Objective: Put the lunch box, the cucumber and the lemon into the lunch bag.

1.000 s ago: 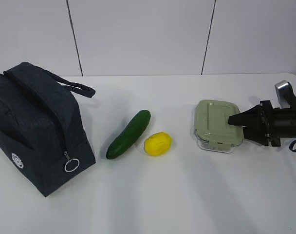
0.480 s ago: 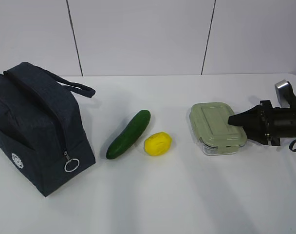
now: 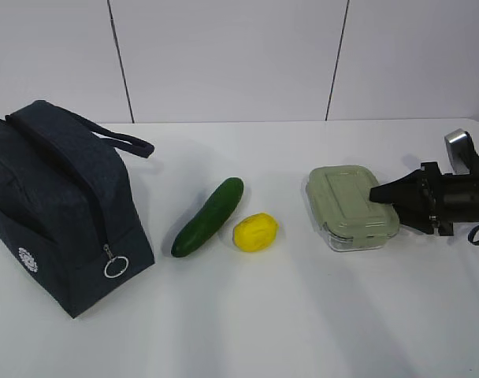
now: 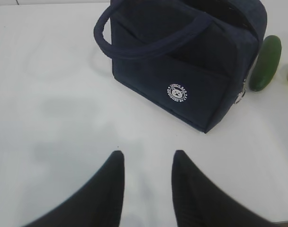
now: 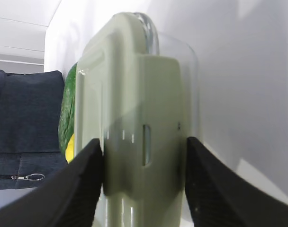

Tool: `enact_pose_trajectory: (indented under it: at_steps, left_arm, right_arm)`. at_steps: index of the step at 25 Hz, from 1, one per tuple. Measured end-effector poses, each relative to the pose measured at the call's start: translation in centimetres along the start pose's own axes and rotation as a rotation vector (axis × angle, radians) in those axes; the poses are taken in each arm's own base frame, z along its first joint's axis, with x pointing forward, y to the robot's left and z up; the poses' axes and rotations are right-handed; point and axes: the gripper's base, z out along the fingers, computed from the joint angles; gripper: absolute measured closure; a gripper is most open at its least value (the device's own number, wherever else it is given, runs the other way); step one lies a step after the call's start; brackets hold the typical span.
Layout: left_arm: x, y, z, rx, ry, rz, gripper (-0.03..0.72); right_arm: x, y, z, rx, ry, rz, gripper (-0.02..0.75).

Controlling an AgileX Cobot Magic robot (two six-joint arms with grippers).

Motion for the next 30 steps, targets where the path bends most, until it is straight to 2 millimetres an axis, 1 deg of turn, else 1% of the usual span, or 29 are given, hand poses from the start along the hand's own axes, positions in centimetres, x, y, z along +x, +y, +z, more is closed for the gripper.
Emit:
enact_pose_trajectory:
  at_steps: [10,15,30]
  left_arm:
    - [0.00,0.00,0.00,0.000,0.000,0.000,0.439]
    - [0.00,0.00,0.00,0.000,0.000,0.000,0.439]
    - [0.00,0.00,0.00,0.000,0.000,0.000,0.439]
  right_arm:
    - [0.02,0.01,0.00,-0.001,0.002,-0.002,0.353]
    - [0.03,0.03,0.00,-0.003,0.003,-0.003,0.377]
    - [0.06,0.03,0.00,-0.003,0.007,0.006,0.381]
